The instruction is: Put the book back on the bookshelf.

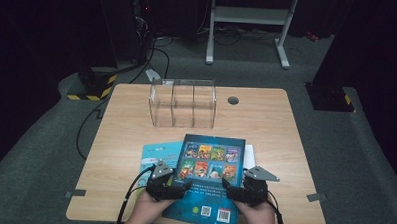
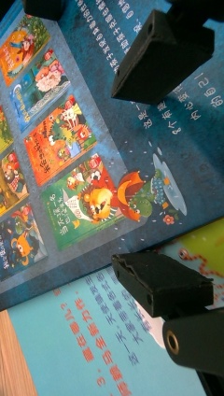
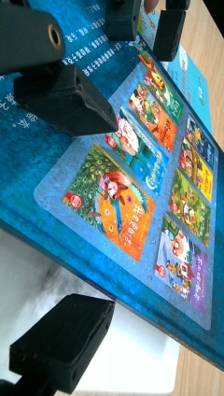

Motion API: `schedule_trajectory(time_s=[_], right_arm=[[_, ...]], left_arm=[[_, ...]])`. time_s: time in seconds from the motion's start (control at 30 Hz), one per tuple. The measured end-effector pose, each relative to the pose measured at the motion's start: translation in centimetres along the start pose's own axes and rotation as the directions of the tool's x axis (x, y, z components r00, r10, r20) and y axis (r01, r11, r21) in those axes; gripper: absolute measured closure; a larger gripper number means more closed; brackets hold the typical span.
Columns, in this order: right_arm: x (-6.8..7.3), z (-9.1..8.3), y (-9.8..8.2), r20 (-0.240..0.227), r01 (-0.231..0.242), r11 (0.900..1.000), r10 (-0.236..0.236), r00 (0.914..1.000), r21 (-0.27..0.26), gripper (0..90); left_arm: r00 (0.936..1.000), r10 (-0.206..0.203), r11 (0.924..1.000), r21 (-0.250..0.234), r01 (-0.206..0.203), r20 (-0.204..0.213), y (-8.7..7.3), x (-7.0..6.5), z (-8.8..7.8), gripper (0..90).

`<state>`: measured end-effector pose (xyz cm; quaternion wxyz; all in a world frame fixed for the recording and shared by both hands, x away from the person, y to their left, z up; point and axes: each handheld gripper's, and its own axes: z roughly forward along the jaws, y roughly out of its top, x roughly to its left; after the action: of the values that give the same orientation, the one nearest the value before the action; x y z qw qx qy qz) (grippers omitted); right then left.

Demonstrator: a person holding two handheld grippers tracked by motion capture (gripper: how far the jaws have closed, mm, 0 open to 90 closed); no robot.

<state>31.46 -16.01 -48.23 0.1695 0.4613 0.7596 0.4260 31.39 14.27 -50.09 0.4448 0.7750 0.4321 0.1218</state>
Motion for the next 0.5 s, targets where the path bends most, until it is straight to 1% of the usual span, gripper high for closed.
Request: schedule_trajectory(time_s=[0.07,0.17,0.27,0.33,0.4,0.5], right_arm=[[-0.15,-0.12,-0.03,0.001,0.003,1.000,-0.003,1.0000,0.000,12.9],[-0.46,-0.37,-0.13,0.009,-0.006,1.000,0.006,0.9999,-0.003,12.2],[-0.70,-0.31,-0.15,-0.008,-0.028,1.000,0.028,0.9996,0.007,10.9],[-0.78,-0.25,-0.14,-0.009,-0.031,0.999,0.031,0.9995,0.008,10.4],[-0.91,-0.21,-0.18,-0.019,-0.046,0.999,0.046,0.9987,0.011,10.3],[-0.90,-0.22,-0.19,-0.020,-0.047,0.999,0.047,0.9987,0.012,10.4]], left_arm=[[1.0000,0.004,1.0000,0.001,-0.004,0.000,0.21,-0.31,0.23,17.8],[1.0000,0.008,1.0000,0.000,-0.008,0.005,0.43,-0.58,0.50,17.8],[1.0000,0.003,0.9999,-0.011,-0.003,0.008,0.60,-0.72,0.81,18.4],[0.9999,0.004,0.9999,-0.012,-0.004,0.010,0.68,-0.70,0.90,19.4],[0.9999,0.004,0.9999,-0.012,-0.004,0.013,0.76,-0.69,0.99,19.4],[0.9998,0.005,0.9999,-0.009,-0.005,0.017,0.81,-0.64,1.01,19.3]])
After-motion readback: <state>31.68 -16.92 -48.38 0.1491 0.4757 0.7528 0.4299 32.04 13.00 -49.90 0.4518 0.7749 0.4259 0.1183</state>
